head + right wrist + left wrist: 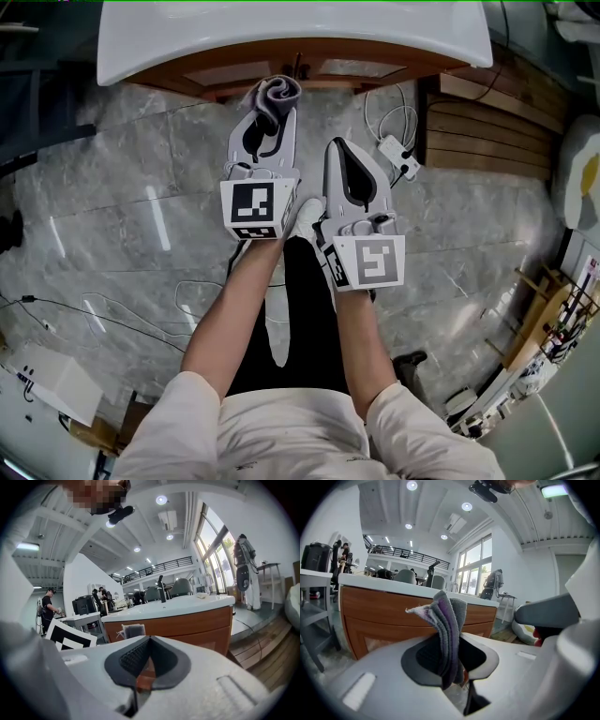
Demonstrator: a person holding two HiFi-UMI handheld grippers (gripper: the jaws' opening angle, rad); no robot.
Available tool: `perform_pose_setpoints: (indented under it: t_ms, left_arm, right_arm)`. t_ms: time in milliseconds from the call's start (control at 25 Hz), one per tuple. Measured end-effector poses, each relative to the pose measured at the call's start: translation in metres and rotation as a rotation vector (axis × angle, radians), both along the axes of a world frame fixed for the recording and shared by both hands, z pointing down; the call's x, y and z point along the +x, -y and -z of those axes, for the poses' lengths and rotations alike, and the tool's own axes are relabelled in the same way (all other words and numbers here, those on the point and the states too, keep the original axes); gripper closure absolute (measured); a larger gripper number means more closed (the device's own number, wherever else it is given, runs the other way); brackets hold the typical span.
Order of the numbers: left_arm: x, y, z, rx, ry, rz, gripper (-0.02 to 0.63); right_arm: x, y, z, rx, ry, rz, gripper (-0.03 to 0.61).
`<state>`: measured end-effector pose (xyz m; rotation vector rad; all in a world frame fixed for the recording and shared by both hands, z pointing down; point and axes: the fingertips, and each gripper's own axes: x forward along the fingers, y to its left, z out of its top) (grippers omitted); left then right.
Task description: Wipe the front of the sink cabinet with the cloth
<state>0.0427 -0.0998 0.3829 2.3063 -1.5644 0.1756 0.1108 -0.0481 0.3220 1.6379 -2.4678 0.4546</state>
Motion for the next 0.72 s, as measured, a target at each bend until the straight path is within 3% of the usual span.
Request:
perform_pose_setpoints:
  t_ms: [240,400,720]
  left_arm:
    - [0.006,0.010,-0.018,-0.003,0.014,-0.018,0.532]
    - [0.006,0.020,-0.034,-0.014,0.069,-0.032,0.532]
    - [0.001,0.036,-0.050,-0.024,0.077,-0.024,0.532]
  right_arm:
    - [0.006,0.000,-0.002,-0.001,-0.003,-0.007,0.581]
    - [0.009,0.000,-0.006,-0.011,0.000,-0.018,0.581]
    - [0.010,0.003,-0.013,-0.020,-0.003,-0.016,0.581]
